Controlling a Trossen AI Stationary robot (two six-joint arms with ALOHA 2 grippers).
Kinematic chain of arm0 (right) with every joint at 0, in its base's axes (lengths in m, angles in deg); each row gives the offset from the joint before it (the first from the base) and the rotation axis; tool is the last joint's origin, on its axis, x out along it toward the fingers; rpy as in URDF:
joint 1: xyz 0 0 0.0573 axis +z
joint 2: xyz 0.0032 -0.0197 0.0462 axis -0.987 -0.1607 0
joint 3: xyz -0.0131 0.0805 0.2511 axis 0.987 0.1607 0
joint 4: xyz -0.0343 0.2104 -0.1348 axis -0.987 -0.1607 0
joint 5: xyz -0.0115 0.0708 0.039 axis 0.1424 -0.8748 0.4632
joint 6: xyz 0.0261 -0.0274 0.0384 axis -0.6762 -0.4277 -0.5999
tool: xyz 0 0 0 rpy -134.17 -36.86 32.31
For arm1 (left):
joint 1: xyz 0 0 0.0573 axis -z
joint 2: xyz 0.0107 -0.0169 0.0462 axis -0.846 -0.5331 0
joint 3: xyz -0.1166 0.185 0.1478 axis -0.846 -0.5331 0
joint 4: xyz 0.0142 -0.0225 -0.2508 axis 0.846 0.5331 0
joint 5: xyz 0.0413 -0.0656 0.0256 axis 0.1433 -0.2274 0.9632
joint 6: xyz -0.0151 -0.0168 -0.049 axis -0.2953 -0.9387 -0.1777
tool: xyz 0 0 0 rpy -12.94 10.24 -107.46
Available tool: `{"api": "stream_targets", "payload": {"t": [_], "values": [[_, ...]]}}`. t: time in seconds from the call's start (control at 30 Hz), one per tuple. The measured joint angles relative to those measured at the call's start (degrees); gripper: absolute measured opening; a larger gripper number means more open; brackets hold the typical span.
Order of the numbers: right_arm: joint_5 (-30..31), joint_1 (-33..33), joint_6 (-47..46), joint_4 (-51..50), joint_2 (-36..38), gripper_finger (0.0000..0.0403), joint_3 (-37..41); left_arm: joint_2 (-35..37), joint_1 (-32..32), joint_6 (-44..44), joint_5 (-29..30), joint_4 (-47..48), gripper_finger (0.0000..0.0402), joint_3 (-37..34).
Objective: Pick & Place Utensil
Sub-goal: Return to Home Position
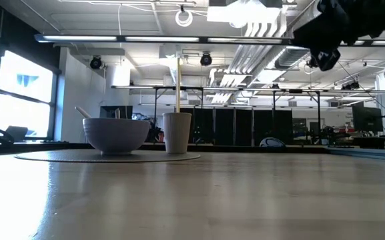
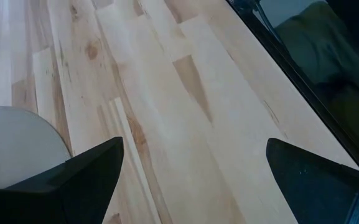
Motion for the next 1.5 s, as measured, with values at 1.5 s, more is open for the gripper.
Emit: {"api": "stream_targets", "payload": {"t": [1.5], "values": [[-9.01,-6.19,13.61,15.8,25.19,0.0075,22.41,24.44,-46.0,28.13,-32.83,-20.06,0.0387,-13.16]]}}
